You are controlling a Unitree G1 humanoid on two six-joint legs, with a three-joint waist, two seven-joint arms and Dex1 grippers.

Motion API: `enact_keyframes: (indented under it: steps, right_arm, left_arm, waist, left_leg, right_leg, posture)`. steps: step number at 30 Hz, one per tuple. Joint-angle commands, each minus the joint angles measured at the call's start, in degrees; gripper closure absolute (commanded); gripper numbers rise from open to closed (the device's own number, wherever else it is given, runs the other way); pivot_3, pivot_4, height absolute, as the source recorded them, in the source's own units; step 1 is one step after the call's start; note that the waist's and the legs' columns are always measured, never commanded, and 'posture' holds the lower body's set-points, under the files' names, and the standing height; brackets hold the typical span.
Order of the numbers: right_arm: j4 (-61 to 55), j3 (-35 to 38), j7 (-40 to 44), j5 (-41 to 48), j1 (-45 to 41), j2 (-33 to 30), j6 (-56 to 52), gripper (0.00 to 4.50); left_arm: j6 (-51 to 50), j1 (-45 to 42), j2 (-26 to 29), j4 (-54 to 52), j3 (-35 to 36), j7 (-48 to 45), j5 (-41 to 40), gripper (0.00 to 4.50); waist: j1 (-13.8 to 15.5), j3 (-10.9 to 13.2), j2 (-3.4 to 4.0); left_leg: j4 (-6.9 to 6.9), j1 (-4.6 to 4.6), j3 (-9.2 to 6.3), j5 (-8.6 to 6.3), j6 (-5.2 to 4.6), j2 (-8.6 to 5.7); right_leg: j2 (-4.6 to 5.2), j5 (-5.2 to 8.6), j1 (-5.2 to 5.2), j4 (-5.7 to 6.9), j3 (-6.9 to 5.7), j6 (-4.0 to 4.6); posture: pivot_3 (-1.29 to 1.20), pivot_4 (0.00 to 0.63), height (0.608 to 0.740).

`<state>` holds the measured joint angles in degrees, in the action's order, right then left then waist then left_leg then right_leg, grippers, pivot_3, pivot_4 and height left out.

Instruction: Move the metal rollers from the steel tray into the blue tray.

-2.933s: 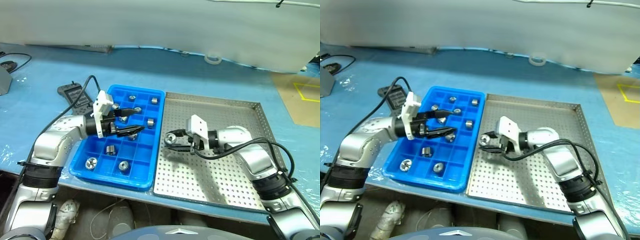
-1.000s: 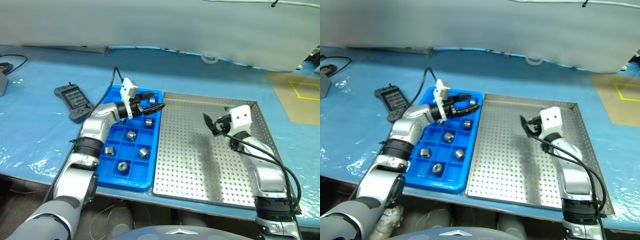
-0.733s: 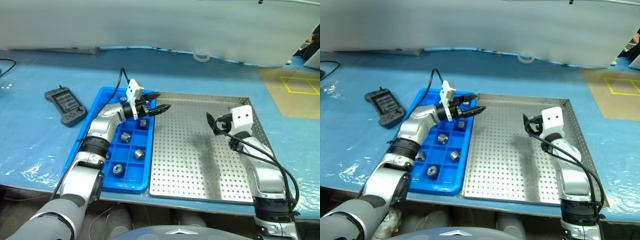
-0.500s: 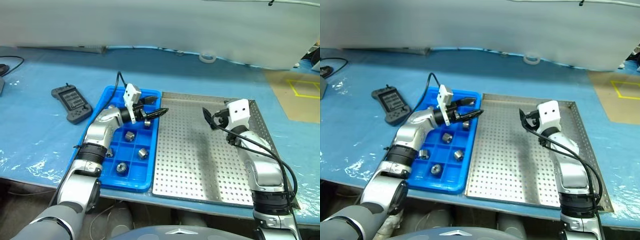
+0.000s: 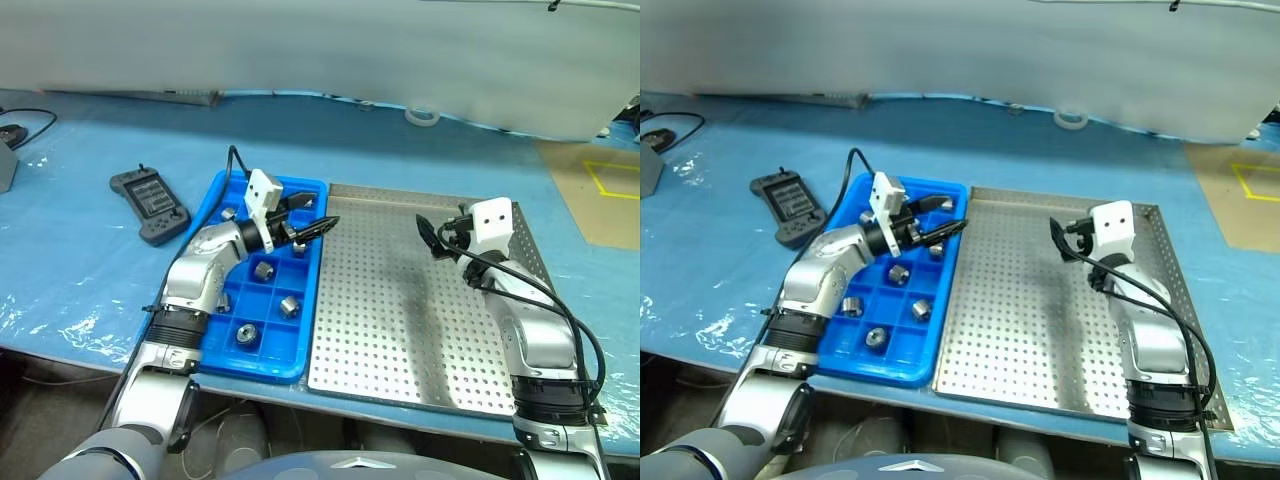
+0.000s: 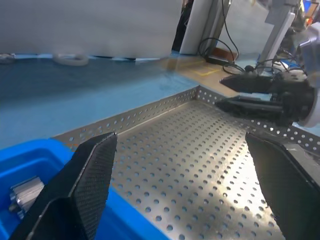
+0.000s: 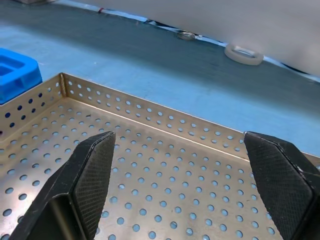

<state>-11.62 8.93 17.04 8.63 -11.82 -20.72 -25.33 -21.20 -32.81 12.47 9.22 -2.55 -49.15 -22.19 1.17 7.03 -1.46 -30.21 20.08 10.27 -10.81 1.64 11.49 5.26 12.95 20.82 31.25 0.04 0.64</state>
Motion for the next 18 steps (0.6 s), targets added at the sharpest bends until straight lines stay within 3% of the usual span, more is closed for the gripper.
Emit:
enact_keyframes:
  steps: [1,18]
  right_arm:
    - [0.45,-0.49,-0.49,-0.76,-1.64,-0.09,1.75,0.19]
    - [1.92,1.76,-1.22,-0.05,-2.67,-1.36,1.14,0.19]
  left_arm:
    - [-1.29,-1.30,0.81,-2.35,0.99,0.36,-1.36,0.16]
    - [0.24,-0.63,0.72,-0.59,0.97,0.09,-1.71,0.16]
  waist:
    - [-0.05,0.01,0.01]
    - [0.20,0.02,0.04]
  left_leg:
    - [0.00,0.00,0.00,0.01,0.01,0.01]
    - [0.05,0.03,0.00,0.01,0.02,-0.03]
  right_leg:
    - [-0.01,0.00,0.01,0.00,0.00,0.00]
    - [-0.01,-0.01,0.03,-0.07,0.00,-0.02]
  posture:
    - [-0.12,0.150,0.740]
    - [-0.12,0.150,0.740]
